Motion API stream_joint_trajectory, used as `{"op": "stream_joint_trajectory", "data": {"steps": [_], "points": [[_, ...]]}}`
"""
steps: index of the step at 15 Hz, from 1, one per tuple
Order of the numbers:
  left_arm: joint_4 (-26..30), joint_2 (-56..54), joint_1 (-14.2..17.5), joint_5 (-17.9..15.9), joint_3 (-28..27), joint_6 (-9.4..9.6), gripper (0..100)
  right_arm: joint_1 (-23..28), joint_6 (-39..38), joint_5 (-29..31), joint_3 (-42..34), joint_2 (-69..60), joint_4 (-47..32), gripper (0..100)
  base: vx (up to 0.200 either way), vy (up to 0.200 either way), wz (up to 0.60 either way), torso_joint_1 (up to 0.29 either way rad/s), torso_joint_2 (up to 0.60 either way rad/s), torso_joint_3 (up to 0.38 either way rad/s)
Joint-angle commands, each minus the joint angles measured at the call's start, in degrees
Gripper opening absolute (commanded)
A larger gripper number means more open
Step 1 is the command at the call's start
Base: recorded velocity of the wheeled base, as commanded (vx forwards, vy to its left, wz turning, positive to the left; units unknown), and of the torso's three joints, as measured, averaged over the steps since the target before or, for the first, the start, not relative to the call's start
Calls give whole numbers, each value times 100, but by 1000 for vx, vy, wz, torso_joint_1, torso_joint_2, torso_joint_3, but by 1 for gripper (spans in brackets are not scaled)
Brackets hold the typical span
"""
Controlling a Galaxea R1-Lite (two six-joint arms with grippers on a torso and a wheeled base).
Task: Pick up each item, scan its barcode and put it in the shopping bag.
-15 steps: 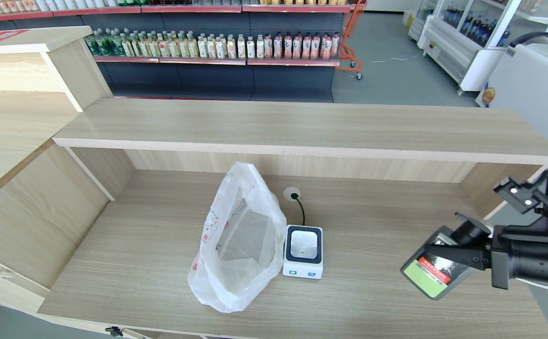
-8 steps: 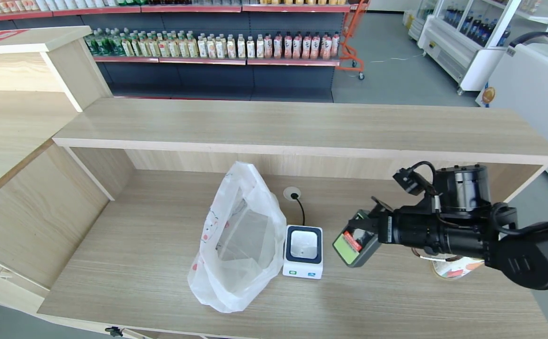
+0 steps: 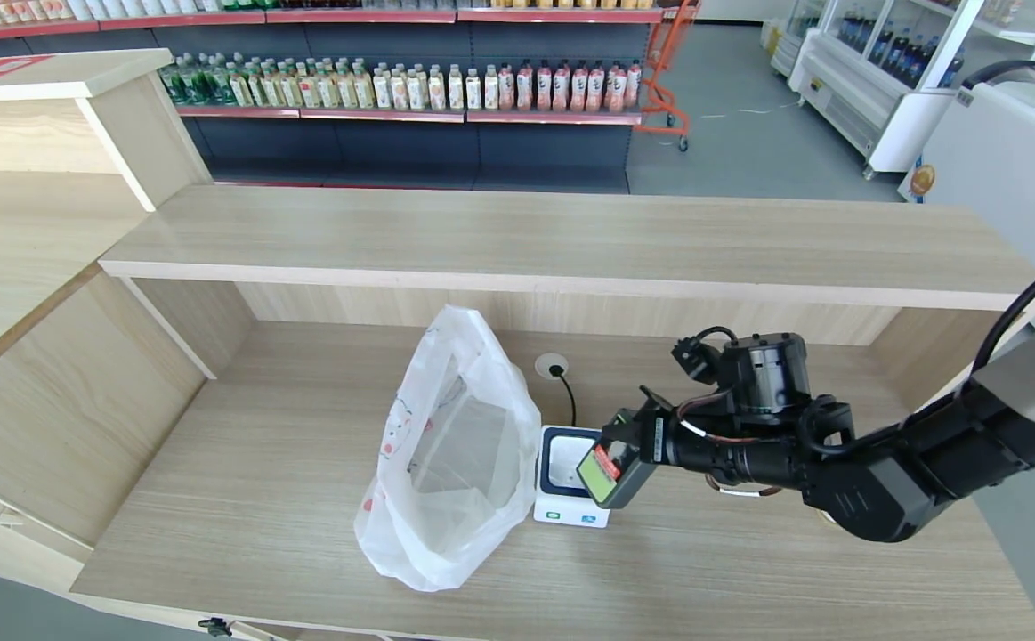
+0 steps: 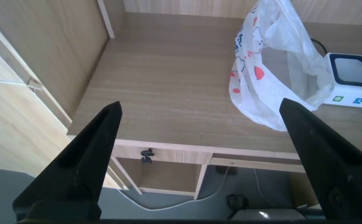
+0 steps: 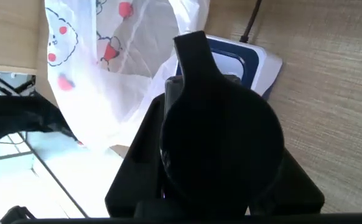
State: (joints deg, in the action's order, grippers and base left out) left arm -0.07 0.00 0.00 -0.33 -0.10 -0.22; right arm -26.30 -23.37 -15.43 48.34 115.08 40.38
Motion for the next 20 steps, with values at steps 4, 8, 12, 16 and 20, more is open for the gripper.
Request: {"op": "stream_joint_trajectory", "data": {"steps": [4, 8, 12, 16, 20], "points": [[-1, 0, 0, -2, 1, -4, 100, -253, -1, 5, 334, 436, 32, 0, 0, 0, 0, 0, 0, 0], [-1, 0, 0, -2, 1, -4, 100, -420, 8, 383, 624, 832, 146, 0, 0, 0, 0, 0, 0, 0], [-1, 0, 0, -2, 1, -4, 100, -429, 61, 427, 651, 929, 348, 0, 0, 0, 0, 0, 0, 0], [-1, 0, 0, -2, 1, -4, 100, -341, -388, 374, 510, 146, 278, 0, 0, 0, 0, 0, 0, 0], [-1, 0, 0, -2, 1, -4, 100, 37, -142, 366, 290, -1497, -539, 0, 0, 0, 0, 0, 0, 0]]}}
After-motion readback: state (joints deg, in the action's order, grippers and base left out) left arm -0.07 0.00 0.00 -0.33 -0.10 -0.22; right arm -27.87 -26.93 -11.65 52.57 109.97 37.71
